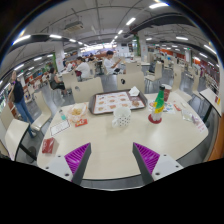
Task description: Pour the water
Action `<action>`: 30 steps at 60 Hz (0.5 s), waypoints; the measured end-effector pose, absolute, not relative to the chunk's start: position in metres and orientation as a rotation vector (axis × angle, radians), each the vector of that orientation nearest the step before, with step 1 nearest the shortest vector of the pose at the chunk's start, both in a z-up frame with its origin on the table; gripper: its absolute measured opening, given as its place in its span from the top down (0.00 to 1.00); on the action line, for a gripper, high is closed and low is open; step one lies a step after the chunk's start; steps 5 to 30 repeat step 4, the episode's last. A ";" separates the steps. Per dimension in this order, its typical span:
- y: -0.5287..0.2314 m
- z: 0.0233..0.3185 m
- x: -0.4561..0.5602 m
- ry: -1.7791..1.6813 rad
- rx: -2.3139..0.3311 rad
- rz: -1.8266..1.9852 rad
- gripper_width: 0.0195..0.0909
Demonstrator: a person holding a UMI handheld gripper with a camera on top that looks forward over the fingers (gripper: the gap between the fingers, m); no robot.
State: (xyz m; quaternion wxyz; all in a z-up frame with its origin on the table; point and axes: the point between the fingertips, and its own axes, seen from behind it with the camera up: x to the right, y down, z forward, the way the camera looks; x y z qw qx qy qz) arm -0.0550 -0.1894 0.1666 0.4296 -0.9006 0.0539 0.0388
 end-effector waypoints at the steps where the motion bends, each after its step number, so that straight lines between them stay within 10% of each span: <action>1: -0.189 0.165 -0.053 0.115 -2.248 0.100 0.08; 30: -0.188 0.162 -0.042 0.066 -2.252 0.111 0.08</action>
